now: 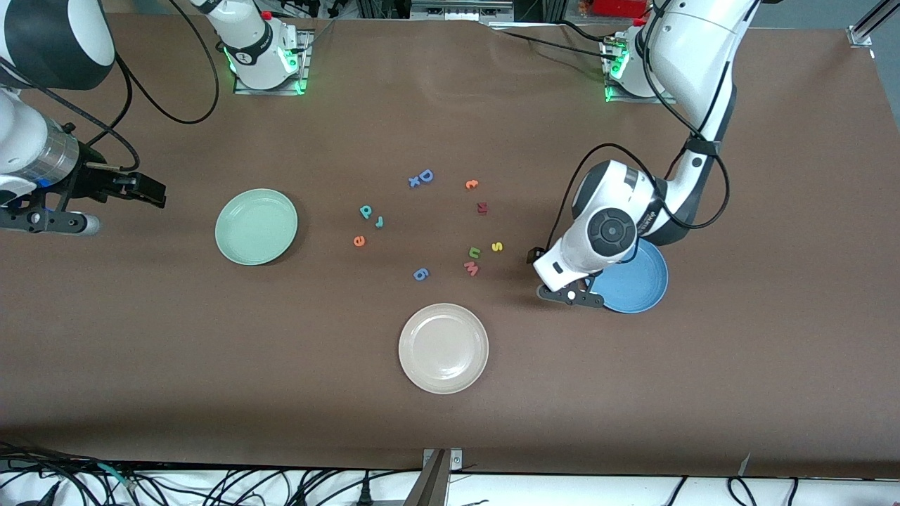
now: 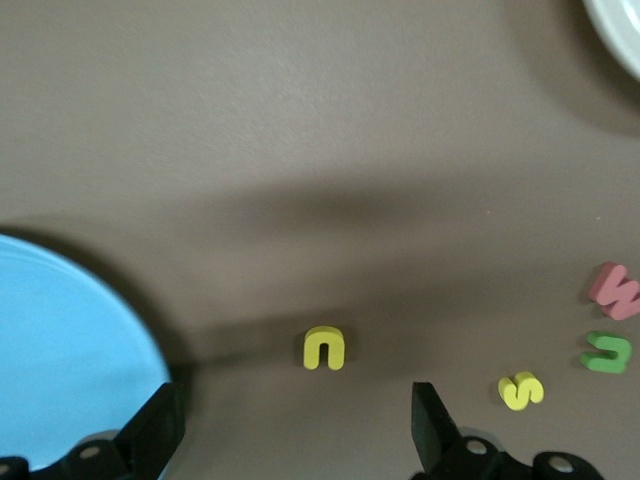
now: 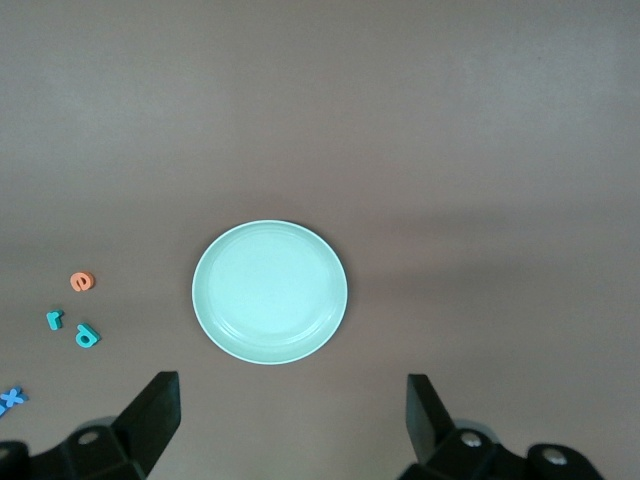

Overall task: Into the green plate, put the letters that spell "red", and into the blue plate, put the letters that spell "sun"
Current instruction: 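Grasp the yellow u with the left gripper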

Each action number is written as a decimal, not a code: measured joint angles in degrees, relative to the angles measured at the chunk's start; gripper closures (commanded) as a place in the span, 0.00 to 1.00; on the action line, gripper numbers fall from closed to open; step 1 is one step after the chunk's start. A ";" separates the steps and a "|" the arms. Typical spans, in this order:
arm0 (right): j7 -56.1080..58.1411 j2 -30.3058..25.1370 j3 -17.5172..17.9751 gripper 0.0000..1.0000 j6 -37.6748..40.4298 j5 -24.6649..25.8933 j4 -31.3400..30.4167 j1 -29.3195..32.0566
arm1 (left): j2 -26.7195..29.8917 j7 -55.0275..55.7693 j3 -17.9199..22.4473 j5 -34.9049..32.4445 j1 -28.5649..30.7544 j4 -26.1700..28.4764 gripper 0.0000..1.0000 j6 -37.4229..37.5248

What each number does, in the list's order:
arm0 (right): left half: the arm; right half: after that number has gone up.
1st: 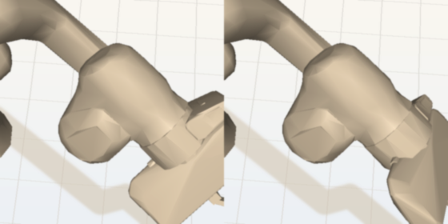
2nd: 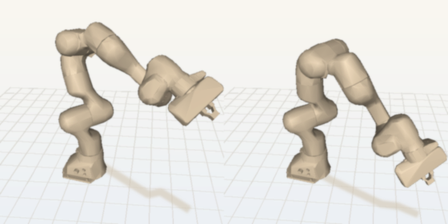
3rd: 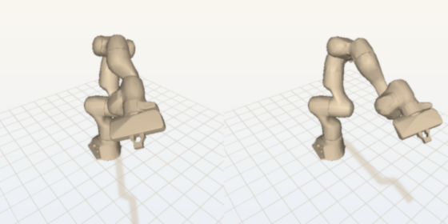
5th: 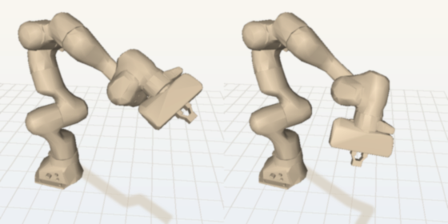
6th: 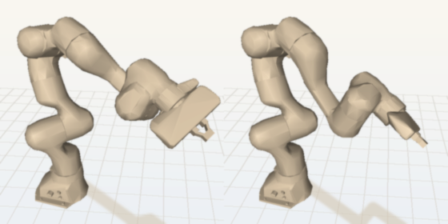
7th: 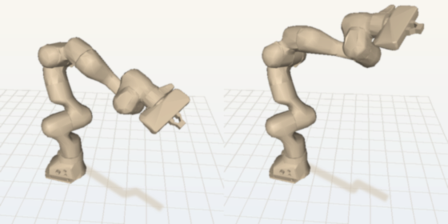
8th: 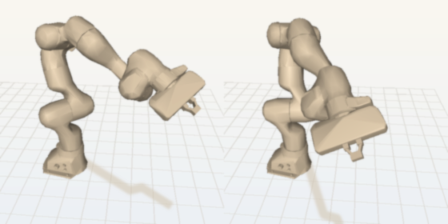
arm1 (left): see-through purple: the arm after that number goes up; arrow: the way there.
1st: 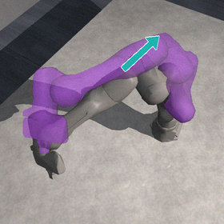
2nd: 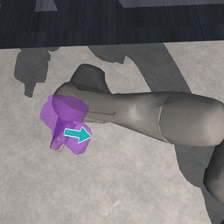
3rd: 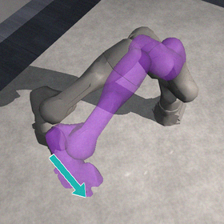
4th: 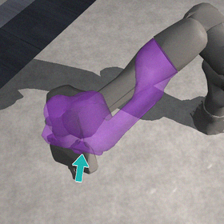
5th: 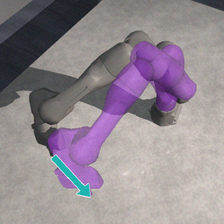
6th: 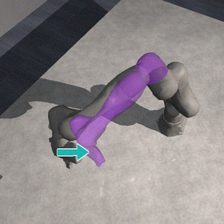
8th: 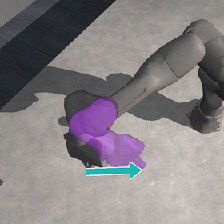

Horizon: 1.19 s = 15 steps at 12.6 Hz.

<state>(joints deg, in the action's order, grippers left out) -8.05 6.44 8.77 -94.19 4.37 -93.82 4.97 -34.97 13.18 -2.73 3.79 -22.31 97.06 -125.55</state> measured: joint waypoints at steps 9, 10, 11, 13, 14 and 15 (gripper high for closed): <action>0.00 0.01 0.00 0.00 0.01 0.00 0.00 -0.01 | -0.81 2.00 -0.01 0.00 -1.54 10.81 0.00 -17.33; 0.00 0.02 0.00 0.00 0.02 0.00 0.00 -0.02 | -1.31 2.12 -0.01 0.00 -1.74 10.89 0.05 -18.00; 0.00 0.03 0.00 0.00 0.03 0.00 0.00 -0.03 | -1.69 2.13 -0.01 0.00 -1.81 10.89 0.17 -18.39; 0.03 0.06 0.01 0.01 0.04 0.00 -0.02 -0.35 | -1.84 2.13 0.01 0.00 -1.82 10.87 0.60 -18.56; -0.22 0.18 0.02 0.01 0.06 0.00 -0.04 -0.98 | -1.79 2.13 0.15 0.00 -1.81 10.82 0.77 -18.56; -1.81 0.51 0.03 0.01 0.08 -0.01 -0.06 -2.09 | -1.67 2.13 0.34 0.00 -1.79 10.78 0.88 -18.56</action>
<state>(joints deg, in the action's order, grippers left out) -9.86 6.94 8.81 -94.11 4.36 -93.88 2.87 -36.64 15.31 -2.40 3.78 -24.10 107.85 -144.11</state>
